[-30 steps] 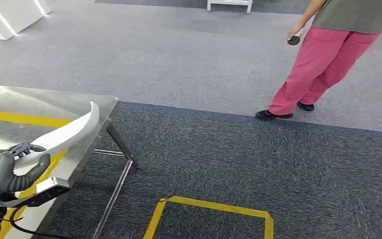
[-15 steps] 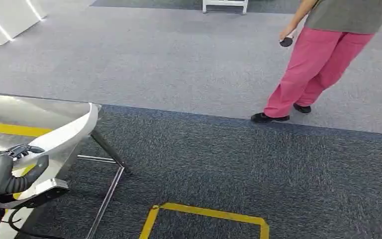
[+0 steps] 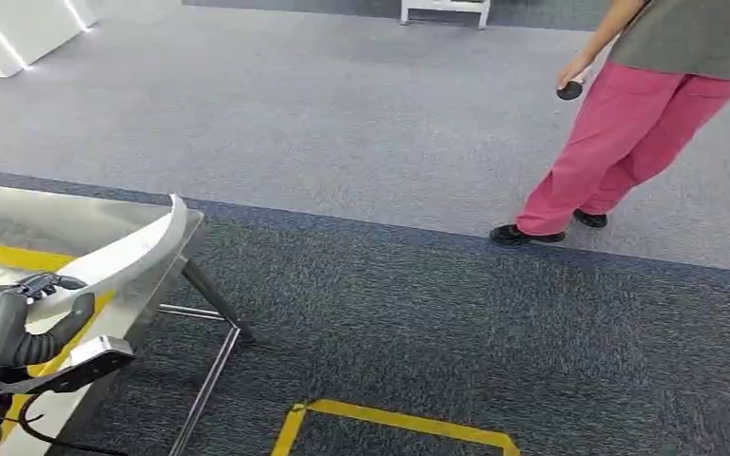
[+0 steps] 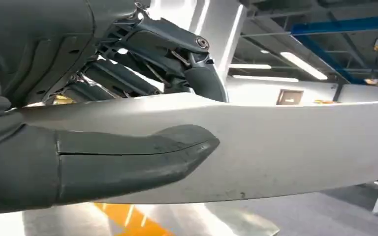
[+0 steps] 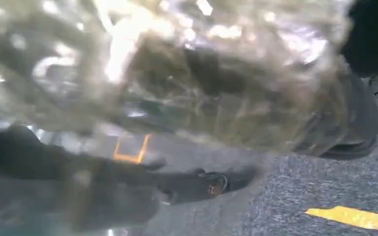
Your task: Take the parts from the cabinet and place them on the table.
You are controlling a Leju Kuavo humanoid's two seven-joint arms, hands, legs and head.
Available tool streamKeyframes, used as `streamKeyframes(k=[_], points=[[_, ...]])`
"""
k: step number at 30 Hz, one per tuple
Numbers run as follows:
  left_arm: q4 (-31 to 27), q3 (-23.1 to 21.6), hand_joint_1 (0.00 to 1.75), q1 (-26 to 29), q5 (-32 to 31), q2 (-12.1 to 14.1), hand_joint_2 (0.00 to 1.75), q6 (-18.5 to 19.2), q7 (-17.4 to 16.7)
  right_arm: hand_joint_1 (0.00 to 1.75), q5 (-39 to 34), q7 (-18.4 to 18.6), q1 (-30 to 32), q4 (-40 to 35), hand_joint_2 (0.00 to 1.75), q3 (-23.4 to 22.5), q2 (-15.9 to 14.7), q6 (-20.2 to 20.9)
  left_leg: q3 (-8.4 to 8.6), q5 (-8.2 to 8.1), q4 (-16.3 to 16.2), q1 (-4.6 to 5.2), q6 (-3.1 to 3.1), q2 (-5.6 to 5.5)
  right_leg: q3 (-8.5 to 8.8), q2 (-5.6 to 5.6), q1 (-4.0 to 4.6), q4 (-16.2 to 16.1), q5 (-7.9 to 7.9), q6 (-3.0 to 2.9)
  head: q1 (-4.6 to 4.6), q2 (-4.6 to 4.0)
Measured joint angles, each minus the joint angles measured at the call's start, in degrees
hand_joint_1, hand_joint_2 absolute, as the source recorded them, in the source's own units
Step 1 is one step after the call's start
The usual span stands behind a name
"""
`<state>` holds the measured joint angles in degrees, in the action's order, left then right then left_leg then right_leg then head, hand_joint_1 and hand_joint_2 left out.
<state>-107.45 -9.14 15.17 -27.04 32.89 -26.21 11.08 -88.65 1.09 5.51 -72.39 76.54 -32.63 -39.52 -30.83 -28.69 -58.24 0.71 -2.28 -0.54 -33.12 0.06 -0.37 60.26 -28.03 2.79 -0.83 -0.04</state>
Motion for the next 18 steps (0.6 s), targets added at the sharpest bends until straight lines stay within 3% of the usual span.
streamKeyframes(k=[1,2,3,4,5,9,14,17,18], points=[[0.02,0.00,1.75,-0.10,0.29,-0.02,1.75,0.11,0.00,0.00,0.00,-0.07,-0.14,-0.09,0.00,0.00,0.00,0.00,0.04,-0.18,-0.34,0.13,0.28,-0.04,-0.61,-0.03,0.32,-1.46,-2.02,-0.36,0.11,-0.02],[0.00,0.02,1.75,-0.11,0.93,-0.09,1.75,0.33,-0.15,0.00,0.00,-0.61,-0.16,-0.17,0.00,-0.07,-0.04,-0.02,-0.29,-0.32,-0.35,0.16,0.58,-0.02,0.24,-0.10,0.34,-1.19,-1.30,-1.46,0.18,0.02],[0.00,0.00,1.75,-0.09,1.53,-0.11,1.75,0.53,-0.31,0.00,0.00,-0.59,-0.05,-0.28,0.00,-0.07,-0.04,-0.04,0.17,-0.22,-0.40,0.15,0.83,-0.01,-0.08,-0.13,0.34,-1.66,-0.51,-1.81,-0.11,0.00],[0.02,0.04,1.75,0.02,2.01,-0.17,1.75,0.52,-0.46,0.00,0.00,-0.59,-0.02,-0.33,0.00,-0.07,-0.04,-0.07,0.13,-0.73,-0.32,0.27,0.41,-0.02,0.50,-0.14,0.27,-1.84,-0.04,-1.54,-0.06,-0.02],[0.02,0.04,1.75,-0.13,2.25,-0.15,1.75,0.61,-0.55,0.00,0.00,-0.55,0.01,-0.35,0.00,-0.07,-0.04,-0.04,0.26,-0.24,-0.15,0.21,-0.61,0.02,0.67,-0.09,0.35,-1.86,0.01,-1.40,-0.48,0.00],[0.00,0.09,1.75,-0.35,2.95,-0.15,1.75,1.29,-0.83,0.00,0.00,-0.55,0.08,-0.35,0.00,-0.13,-0.04,0.02,0.48,-0.25,0.18,0.18,-0.59,0.06,0.67,0.02,0.52,-1.85,-0.34,-1.94,-0.66,0.00],[0.00,0.20,1.75,-0.38,3.78,-0.15,1.75,1.60,-0.83,0.00,0.00,-0.57,0.30,-0.35,0.00,-0.57,-0.04,0.20,0.55,-0.34,0.55,0.12,-0.48,0.05,0.72,-0.05,0.63,-1.85,-0.50,-2.21,-0.63,0.00],[0.00,0.61,1.75,-0.18,4.09,-0.15,1.75,1.60,-0.83,0.00,0.00,-0.55,0.58,-0.50,0.00,-1.12,-0.04,0.09,0.59,-0.37,0.62,-0.09,0.88,0.05,0.75,-0.05,0.77,-1.84,-0.51,-2.43,-0.63,0.00],[-0.02,0.81,1.75,-0.06,4.09,-0.15,1.75,1.60,-0.83,0.00,0.02,-0.55,0.65,-0.50,0.00,-1.22,-0.04,0.07,0.58,-0.37,0.62,-0.12,1.00,0.05,0.76,-0.05,0.79,-1.83,-0.50,-2.45,-0.61,0.00]])
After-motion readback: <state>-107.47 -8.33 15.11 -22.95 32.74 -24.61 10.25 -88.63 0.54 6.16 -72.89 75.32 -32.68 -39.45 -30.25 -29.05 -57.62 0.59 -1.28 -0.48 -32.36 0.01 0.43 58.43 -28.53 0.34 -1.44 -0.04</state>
